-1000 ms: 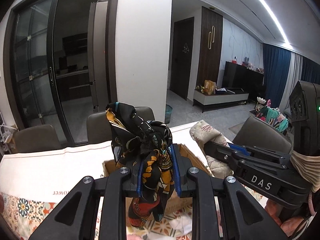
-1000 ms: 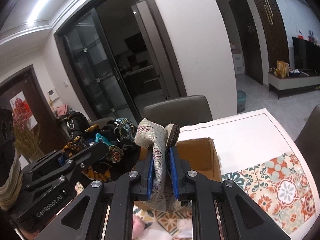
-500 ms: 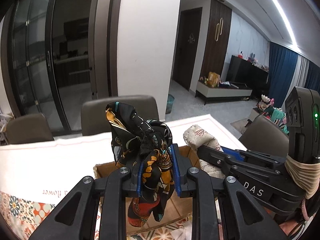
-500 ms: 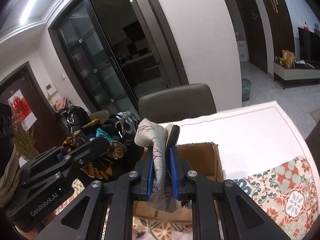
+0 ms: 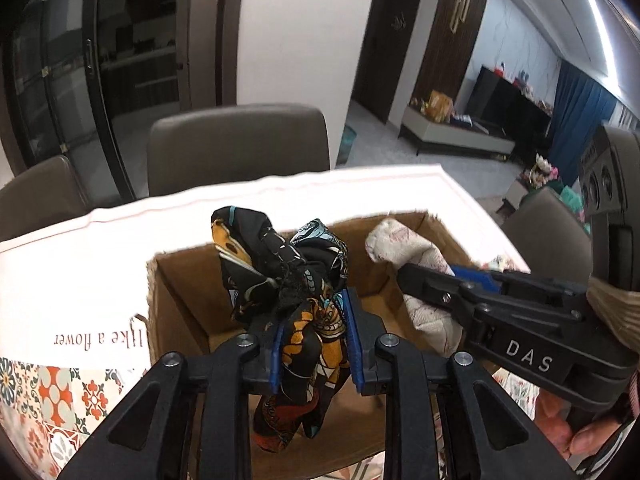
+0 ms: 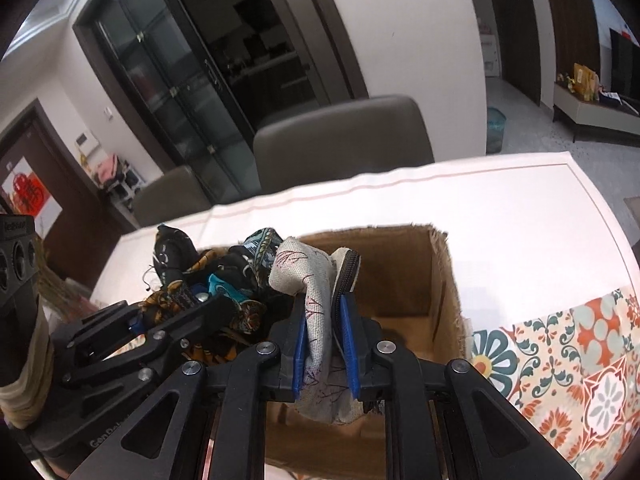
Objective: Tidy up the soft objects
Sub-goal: 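Open the left gripper over the box while the right gripper releases the pouch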
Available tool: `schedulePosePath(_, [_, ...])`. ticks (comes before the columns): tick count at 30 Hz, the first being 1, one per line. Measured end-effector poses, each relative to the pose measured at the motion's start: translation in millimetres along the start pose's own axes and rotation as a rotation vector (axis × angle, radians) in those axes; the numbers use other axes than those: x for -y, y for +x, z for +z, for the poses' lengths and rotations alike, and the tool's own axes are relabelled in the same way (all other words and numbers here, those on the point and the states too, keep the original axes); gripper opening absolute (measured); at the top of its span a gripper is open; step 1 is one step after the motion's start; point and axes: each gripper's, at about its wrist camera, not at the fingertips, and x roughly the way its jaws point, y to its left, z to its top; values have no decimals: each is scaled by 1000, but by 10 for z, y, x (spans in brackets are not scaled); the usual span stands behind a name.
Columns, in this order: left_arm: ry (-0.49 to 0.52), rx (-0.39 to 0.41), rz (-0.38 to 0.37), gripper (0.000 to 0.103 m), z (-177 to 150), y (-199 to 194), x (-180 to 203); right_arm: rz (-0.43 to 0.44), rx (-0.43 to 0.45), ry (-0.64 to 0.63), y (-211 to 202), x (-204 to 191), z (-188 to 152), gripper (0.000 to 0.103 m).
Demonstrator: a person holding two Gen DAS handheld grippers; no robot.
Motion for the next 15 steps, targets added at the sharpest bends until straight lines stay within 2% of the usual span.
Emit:
schedulePosePath(3, [11,-13,4,35,-29,9,8,-12,-21,-12,65,5,-21,26])
schedulePosePath(4, [9,-14,8,37,-31,-5,6,-19,-22,-15,86,33,-7,33])
schedulePosePath(8, [0,9,56,53,-5,-73,-49,-60,-8,-31,68,0,16,47])
schedulePosePath(9, [3,13,65,57,-9,-106,-59,-69,-2,-32,48,-6,18,48])
schedulePosePath(15, [-14,31,132,62,-31,-274,-68,-49,-2,-18,-58,-21,57,53])
